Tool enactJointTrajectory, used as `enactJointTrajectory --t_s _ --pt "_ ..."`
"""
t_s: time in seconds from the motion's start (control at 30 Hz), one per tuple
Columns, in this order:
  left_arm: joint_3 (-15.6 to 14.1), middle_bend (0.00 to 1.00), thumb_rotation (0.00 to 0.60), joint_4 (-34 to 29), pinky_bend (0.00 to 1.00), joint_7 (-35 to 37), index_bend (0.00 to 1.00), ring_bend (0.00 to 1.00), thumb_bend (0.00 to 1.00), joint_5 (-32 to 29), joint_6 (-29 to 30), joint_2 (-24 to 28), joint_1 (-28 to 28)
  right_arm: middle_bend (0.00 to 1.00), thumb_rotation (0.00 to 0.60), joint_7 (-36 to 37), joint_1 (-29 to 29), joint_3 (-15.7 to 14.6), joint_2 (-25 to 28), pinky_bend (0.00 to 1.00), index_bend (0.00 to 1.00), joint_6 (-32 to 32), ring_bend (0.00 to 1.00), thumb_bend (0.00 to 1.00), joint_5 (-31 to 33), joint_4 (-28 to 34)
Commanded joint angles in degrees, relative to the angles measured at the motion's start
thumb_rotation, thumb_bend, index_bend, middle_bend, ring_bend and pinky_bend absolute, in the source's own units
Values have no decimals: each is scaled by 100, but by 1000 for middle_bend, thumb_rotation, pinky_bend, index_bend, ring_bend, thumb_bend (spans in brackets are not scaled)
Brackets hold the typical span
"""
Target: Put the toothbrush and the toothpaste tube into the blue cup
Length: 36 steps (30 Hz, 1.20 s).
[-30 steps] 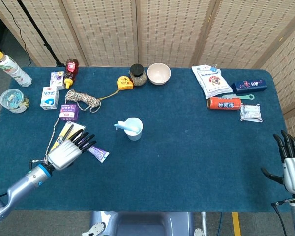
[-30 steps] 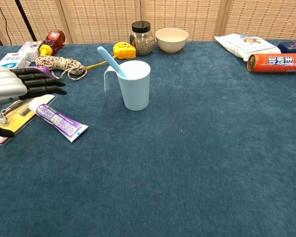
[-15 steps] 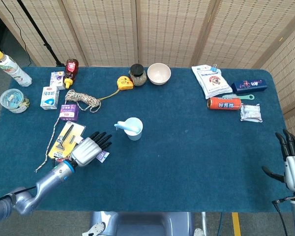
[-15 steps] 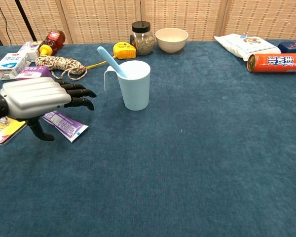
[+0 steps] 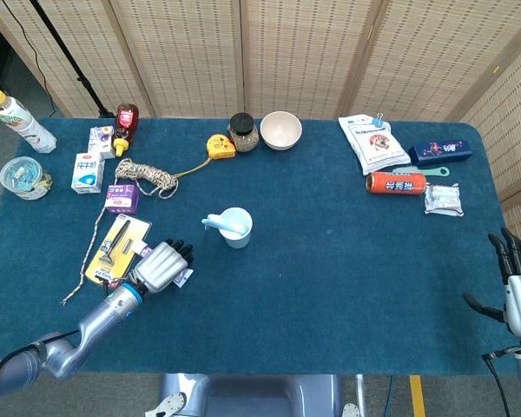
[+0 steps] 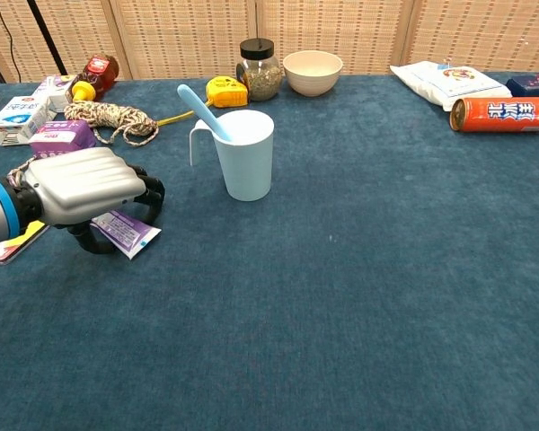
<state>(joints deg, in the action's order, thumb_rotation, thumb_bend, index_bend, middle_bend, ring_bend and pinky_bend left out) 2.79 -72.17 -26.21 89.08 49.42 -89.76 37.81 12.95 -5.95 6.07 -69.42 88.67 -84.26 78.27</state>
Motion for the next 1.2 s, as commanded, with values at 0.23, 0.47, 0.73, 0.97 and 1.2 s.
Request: enactJointTrajectory --t_s 0.23,0.47,0.73,0.97,1.2 --pt "-89 487 600 165 551 264 651 457 299 160 382 -135 -37 0 600 32 8 -3 12 0 0 -20 0 0 -40 30" --pt "-150 507 600 64 589 562 679 476 306 310 742 -17 -91 0 600 21 11 -7 8 0 0 -43 0 0 -65 57" --pt "-167 553 600 -285 613 1214 733 518 359 495 1262 349 -182 0 600 1 11 -5 -3 0 5 -66 0 0 -83 80" --pt "-187 573 600 -498 617 1544 757 535 477 674 1630 639 -233 0 600 -24 7 -6 -19 0 5 -86 0 0 -100 107" --pt "-144 573 600 -811 617 1715 758 534 491 727 1940 981 -310 0 600 -29 6 -14 -31 0 5 -97 0 0 -129 113"
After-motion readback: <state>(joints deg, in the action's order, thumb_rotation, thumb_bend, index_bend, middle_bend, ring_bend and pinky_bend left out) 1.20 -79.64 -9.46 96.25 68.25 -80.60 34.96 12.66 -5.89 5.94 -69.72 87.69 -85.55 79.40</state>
